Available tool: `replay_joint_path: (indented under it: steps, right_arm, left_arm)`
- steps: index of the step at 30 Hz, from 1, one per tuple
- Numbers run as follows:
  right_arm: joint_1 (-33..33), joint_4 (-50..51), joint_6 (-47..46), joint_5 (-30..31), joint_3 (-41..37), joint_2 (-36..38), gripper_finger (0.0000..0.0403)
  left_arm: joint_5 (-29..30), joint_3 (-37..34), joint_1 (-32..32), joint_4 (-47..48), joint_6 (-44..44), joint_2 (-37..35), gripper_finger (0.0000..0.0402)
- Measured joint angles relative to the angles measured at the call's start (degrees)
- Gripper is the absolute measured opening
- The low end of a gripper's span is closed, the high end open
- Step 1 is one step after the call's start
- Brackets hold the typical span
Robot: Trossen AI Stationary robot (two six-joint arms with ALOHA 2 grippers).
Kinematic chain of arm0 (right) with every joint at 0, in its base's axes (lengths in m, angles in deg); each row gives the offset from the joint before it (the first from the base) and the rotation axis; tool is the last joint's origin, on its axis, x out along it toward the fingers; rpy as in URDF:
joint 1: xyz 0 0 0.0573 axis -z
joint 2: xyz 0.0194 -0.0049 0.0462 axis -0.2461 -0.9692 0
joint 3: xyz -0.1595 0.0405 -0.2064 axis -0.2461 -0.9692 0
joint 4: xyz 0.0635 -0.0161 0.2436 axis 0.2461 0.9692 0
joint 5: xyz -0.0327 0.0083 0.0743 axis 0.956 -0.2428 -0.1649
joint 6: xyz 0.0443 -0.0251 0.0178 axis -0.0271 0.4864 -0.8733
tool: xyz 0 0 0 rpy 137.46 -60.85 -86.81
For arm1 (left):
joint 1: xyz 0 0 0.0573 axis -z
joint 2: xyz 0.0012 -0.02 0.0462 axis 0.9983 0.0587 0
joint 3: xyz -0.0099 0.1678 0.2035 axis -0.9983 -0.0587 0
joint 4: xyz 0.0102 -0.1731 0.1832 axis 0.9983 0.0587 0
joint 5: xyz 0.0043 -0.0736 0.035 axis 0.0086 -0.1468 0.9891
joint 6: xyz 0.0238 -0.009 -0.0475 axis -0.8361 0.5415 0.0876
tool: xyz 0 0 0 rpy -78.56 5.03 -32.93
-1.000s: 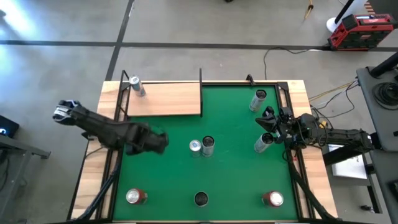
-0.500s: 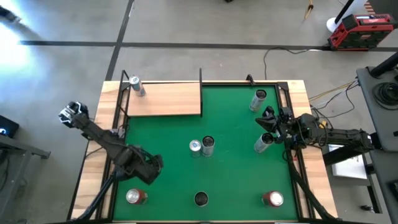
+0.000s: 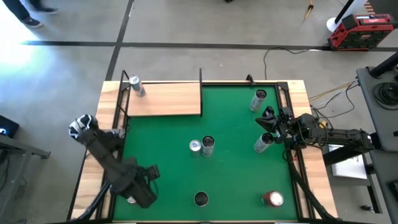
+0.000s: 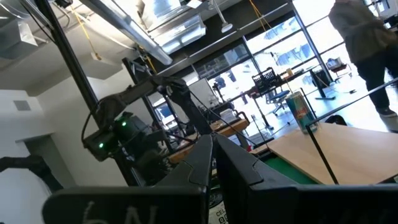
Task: Place canned beverage on shelf
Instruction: Put the left red soda can on the shelf
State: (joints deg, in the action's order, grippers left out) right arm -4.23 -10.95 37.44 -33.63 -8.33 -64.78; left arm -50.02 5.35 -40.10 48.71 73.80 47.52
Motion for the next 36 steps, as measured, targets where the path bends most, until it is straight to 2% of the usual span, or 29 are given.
replay_joint_path:
  steps: [3,9,13,19,30,36]
  right_arm:
    - [0.0,0.0,0.0,0.0,0.0,0.0,0.0013]
    - [0.0,0.0,0.0,0.0,0.0,0.0,0.0013]
    - [0.0,0.0,0.0,0.0,0.0,0.0,0.0013]
    - [0.0,0.0,0.0,0.0,0.0,0.0,0.0013]
    - [0.0,0.0,0.0,0.0,0.0,0.0,0.0013]
    - [0.0,0.0,0.0,0.0,0.0,0.0,0.0013]
  left_arm:
    - [0.1,-0.1,2.4,0.0,4.6,1.3,0.0388]
    - [-5.0,-0.1,6.0,-2.1,12.0,2.3,0.0388]
    - [-5.9,-0.1,7.9,-4.6,15.4,2.3,0.0388]
    - [-7.5,-0.2,8.1,-8.8,16.5,4.5,0.0388]
    - [-8.7,-0.2,8.1,-10.1,17.4,8.4,0.0388]
    - [-8.6,-0.2,8.1,-11.2,17.1,9.3,0.0361]
